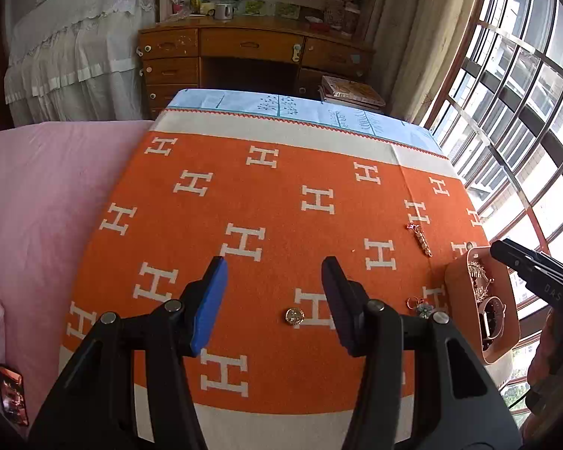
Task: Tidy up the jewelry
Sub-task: 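Grasp the pearl safety-pin brooch with the right tool, then grasp the gold coin pendant with the left tool while the right tool holds the brooch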
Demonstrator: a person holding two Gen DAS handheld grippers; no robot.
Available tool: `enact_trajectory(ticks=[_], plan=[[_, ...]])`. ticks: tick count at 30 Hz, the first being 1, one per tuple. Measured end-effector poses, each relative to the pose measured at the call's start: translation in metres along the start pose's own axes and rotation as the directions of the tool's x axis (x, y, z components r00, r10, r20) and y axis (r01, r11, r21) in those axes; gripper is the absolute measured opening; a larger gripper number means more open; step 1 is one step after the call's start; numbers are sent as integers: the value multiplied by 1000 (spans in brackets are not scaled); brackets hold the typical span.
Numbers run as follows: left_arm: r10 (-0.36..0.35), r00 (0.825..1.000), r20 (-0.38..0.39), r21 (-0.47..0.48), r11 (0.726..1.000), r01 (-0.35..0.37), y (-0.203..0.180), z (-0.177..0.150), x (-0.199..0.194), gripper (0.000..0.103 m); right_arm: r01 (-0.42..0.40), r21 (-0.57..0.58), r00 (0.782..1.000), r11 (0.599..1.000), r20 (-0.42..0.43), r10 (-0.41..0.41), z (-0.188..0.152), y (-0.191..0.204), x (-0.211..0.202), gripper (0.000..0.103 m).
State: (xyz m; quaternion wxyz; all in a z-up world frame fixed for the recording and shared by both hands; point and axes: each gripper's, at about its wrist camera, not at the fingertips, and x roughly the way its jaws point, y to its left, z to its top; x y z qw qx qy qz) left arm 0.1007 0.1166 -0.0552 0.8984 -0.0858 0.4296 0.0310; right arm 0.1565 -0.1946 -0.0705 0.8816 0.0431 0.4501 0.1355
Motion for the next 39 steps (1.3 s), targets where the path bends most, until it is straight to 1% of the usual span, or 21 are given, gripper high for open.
enact_trajectory(ticks=[7, 10, 12, 17, 21, 24, 26, 28, 29, 30, 31, 32, 33, 34, 36, 39], plan=[[0, 999, -47, -9, 1000, -1, 5, -4, 21, 49, -19, 20, 994, 1000, -111, 21, 46, 0, 47, 37], [-5, 998, -70, -6, 1000, 5, 4, -7, 31, 49, -22, 48, 985, 999, -167, 29, 57, -3, 73, 37], [-10, 996, -91, 1, 1000, 10, 3, -11, 39, 49, -22, 47, 977, 999, -211, 32, 60, -3, 92, 37], [-12, 988, -157, 23, 1000, 16, -1, -24, 60, 49, 15, 17, 948, 1000, -319, -9, 51, 3, 137, 37], [-20, 983, -185, 20, 1000, 24, -2, -29, 72, 49, 78, -29, 931, 997, -354, -83, 45, 7, 162, 37], [-24, 981, -193, 22, 999, 29, -4, -29, 76, 49, 102, -67, 920, 993, -374, -120, 43, 10, 177, 37], [-26, 980, -198, 24, 999, 32, -5, -29, 79, 49, 118, -87, 910, 989, -388, -142, 41, 12, 185, 34], [-28, 979, -202, 25, 999, 33, -5, -29, 80, 49, 124, -91, 901, 988, -406, -151, 39, 12, 193, 25], [-28, 979, -203, 26, 999, 34, -6, -29, 80, 49, 130, -96, 908, 987, -388, -158, 40, 12, 193, 22], [-28, 979, -204, 26, 999, 34, -6, -28, 81, 49, 134, -102, 906, 986, -391, -164, 39, 12, 194, 19], [-26, 978, -206, 26, 999, 32, -6, -28, 81, 49, 132, -108, 909, 985, -383, -164, 39, 12, 194, 13], [-25, 978, -207, 24, 999, 31, -6, -28, 82, 49, 132, -114, 911, 985, -377, -166, 38, 12, 194, 13], [-25, 978, -208, 22, 999, 31, -5, -28, 82, 49, 125, -112, 913, 986, -377, -158, 37, 12, 194, 7], [-24, 978, -209, 21, 999, 29, -5, -28, 83, 49, 108, -100, 916, 989, -377, -138, 37, 11, 193, 7], [-21, 977, -210, 20, 999, 25, -3, -27, 84, 49, 44, -37, 924, 998, -379, -55, 37, 5, 184, 7], [-15, 977, -214, 19, 1000, 19, -2, -28, 85, 49, -23, 41, 941, 999, -337, 35, 41, -1, 164, 7]])
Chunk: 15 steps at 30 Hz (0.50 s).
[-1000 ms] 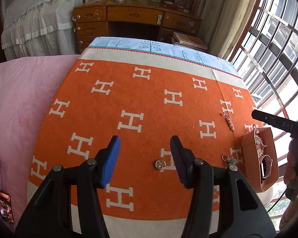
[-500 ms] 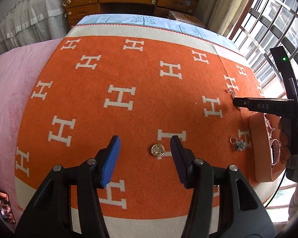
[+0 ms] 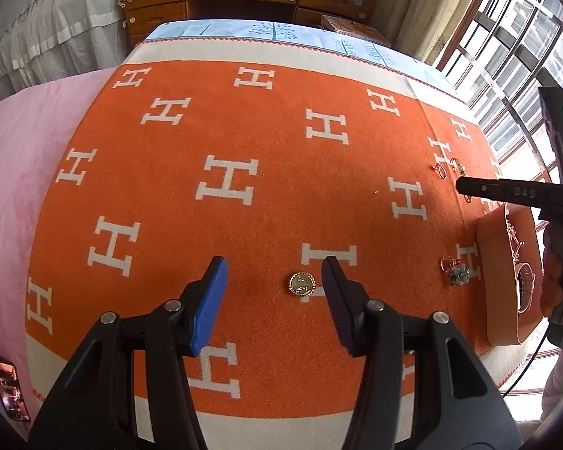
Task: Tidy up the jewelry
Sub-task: 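Grasp the gold coin pendant with the left tool while the right tool holds the brooch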
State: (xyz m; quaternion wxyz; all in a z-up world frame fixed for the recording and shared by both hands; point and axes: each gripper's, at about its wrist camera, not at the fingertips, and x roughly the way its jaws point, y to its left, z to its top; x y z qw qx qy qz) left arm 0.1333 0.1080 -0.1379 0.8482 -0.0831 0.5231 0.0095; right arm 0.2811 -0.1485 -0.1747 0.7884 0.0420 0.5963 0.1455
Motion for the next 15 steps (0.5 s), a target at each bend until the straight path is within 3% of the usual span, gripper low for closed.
enact_trajectory(ticks=[6, 15], plan=[[0, 1000, -5, 5, 1000, 0, -3, 0, 2, 49, -93, -5, 991, 996, 94, 93, -12, 9, -46, 7], [7, 998, -59, 95, 995, -1, -25, -13, 16, 49, -95, -90, 982, 991, 152, 108, -53, 31, -77, 7]])
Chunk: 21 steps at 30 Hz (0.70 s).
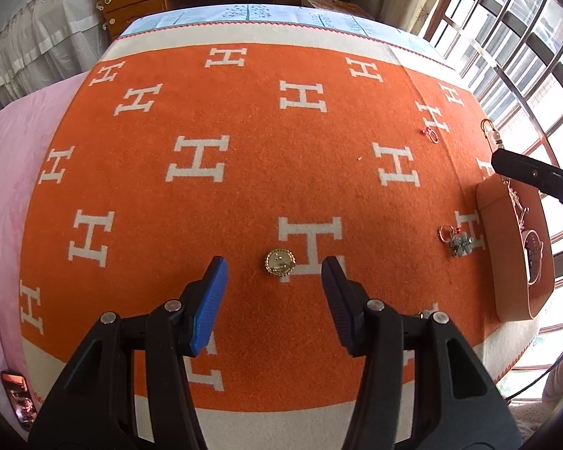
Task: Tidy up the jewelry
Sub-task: 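Grasp the gold coin pendant with the left tool while the right tool holds the brooch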
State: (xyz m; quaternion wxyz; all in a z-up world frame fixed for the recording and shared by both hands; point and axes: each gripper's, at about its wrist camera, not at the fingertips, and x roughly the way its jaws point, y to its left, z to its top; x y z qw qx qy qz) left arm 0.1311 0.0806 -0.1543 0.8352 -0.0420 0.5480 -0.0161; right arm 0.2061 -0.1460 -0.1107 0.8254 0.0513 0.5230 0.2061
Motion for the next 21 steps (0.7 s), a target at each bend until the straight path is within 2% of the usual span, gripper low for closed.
enact_trajectory(ticks=[5, 11, 13, 20, 21], plan=[[25, 1000, -6, 16, 1000, -24, -6, -4, 9, 49, 21, -23, 1000, 1000, 20, -21, -23, 6, -1, 7], [35, 999, -8, 22, 999, -35, -11, -3, 16, 47, 7, -13, 1000, 1000, 18, -7, -38, 3, -1, 7], [39, 999, -14, 26, 999, -39, -12, -2, 18, 40, 2, -7, 1000, 1000, 18, -2, -42, 2, -2, 7], [68, 998, -3, 24, 997, -68, -12, -2, 20, 29, -10, 7, 1000, 1000, 5, 10, -49, -3, 4, 7], [71, 997, 0, 25, 997, -71, -12, -2, 20, 24, -11, 8, 1000, 1000, 3, 11, -51, -3, 4, 7]])
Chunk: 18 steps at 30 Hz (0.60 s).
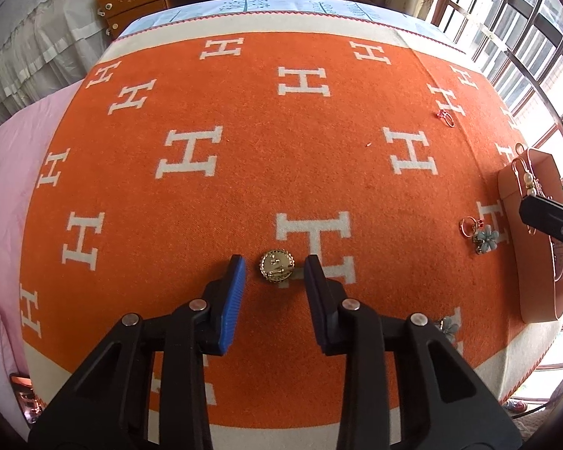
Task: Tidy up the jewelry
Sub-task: 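Grasp the gold coin pendant with the left tool while the right tool holds the brooch, then carry the brooch and coin pendant into the pink tray and release both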
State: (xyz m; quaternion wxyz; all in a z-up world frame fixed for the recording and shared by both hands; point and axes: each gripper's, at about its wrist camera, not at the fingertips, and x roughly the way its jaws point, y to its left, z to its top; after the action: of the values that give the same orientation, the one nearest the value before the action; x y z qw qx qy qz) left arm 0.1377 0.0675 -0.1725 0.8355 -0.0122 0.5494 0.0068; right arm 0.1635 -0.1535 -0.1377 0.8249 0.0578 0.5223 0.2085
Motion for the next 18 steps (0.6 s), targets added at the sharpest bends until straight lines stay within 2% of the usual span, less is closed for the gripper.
enact_trajectory(ticks=[1, 11, 18], plan=[[3, 1000, 3, 1, 1000, -3, 0, 0, 0, 16, 0, 2, 1000, 1000, -1, 0, -1, -1, 1, 7], [-3, 1000, 27, -9, 1000, 4, -5, -3, -9, 16, -1, 15, 1000, 1000, 24, 0, -10, -6, -7, 7], [-56, 992, 114, 52, 997, 50, -35, 2, -58, 16, -21, 24, 993, 1000, 116, 18, -13, -14, -49, 7]])
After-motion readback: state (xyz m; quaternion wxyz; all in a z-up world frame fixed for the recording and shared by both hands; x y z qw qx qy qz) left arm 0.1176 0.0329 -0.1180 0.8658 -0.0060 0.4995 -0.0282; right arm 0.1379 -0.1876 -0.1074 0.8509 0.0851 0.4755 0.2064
